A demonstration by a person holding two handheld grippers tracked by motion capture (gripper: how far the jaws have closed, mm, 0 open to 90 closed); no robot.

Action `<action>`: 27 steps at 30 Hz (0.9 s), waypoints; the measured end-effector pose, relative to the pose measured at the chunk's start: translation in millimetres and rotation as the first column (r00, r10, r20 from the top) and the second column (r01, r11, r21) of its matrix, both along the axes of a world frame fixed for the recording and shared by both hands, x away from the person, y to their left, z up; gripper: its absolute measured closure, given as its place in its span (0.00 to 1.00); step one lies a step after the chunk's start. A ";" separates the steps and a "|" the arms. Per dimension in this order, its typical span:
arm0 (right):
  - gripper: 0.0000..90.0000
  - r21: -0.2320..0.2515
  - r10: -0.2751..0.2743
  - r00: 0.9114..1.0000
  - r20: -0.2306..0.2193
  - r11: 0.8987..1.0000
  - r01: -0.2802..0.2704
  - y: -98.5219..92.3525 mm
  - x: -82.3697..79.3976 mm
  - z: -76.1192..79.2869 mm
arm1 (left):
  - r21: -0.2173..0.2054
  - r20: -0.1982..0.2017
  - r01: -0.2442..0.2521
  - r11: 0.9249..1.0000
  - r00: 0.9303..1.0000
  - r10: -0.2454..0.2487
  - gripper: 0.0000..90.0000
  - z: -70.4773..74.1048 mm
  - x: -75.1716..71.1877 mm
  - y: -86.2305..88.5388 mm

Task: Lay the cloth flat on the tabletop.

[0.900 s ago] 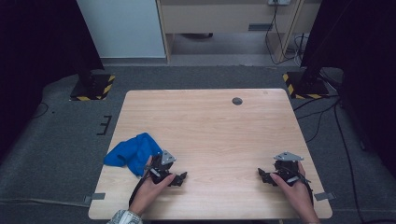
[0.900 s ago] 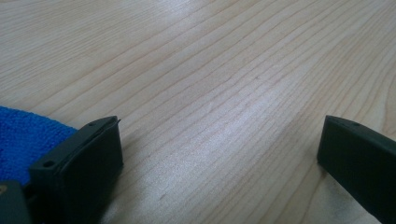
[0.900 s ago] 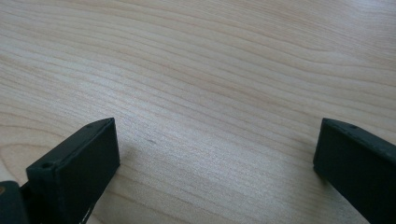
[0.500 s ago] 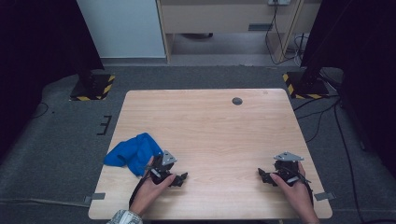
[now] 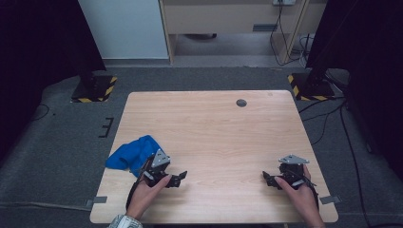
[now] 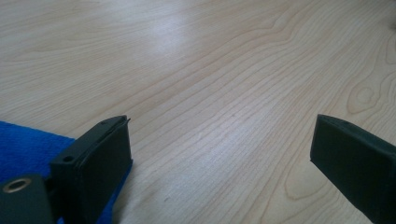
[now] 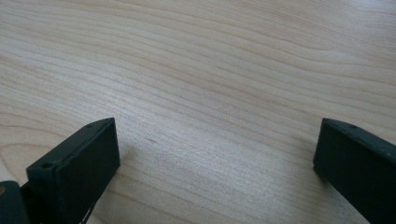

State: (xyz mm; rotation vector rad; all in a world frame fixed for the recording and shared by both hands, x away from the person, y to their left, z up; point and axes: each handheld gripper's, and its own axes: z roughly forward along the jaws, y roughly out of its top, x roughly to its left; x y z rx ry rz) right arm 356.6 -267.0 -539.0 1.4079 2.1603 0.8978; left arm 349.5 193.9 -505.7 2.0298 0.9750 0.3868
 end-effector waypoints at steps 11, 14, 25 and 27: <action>0.01 0.001 -0.002 1.000 -0.001 1.000 0.002 0.1 -0.4 0.0 | -0.052 0.035 -0.081 0.995 0.996 0.083 0.07 10.2 7.3 39.7; 0.01 0.000 -0.001 1.000 -0.002 1.000 0.001 0.1 -0.7 0.0 | -0.046 0.038 -0.109 0.993 0.993 0.111 0.08 9.9 9.1 51.5; 0.01 -0.001 0.000 1.000 0.000 1.000 0.000 0.0 -0.9 -0.1 | -0.048 0.058 -0.253 0.966 0.965 0.256 0.07 9.1 12.2 92.4; 0.01 0.001 -0.001 1.000 -0.002 1.000 0.001 0.1 -1.0 0.0 | -0.044 0.051 -0.283 0.958 0.957 0.285 0.07 7.3 13.1 98.2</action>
